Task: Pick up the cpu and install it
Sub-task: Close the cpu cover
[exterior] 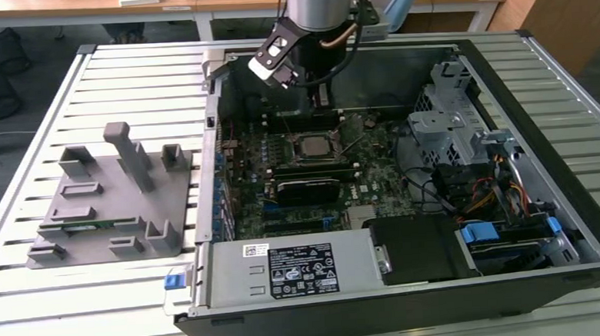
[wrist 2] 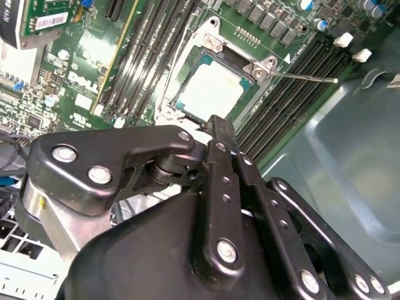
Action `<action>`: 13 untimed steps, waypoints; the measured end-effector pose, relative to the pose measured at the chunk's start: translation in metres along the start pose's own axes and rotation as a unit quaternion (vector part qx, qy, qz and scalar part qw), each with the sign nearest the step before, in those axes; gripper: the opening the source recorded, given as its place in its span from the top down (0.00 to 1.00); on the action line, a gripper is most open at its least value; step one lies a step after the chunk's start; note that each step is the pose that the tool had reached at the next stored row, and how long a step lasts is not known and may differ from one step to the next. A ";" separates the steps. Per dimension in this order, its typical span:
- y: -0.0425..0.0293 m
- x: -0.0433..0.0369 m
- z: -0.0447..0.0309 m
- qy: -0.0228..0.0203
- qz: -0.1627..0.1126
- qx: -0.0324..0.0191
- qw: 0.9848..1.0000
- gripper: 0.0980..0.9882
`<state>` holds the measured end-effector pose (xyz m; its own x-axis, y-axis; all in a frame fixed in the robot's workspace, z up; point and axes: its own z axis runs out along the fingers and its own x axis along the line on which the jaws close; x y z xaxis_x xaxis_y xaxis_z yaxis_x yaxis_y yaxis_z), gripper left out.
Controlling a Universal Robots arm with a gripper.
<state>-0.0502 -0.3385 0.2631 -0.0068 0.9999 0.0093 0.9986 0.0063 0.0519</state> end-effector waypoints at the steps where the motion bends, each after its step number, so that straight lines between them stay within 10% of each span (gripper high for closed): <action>1: 0.0000 -0.0015 -0.0001 0.000 0.000 0.000 1.000 0.99; 13: 0.0006 -0.0124 -0.0082 0.000 0.001 0.005 1.000 0.99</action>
<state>-0.0499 -0.3509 0.2712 -0.0040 1.0000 0.0090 0.9991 0.0036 0.0418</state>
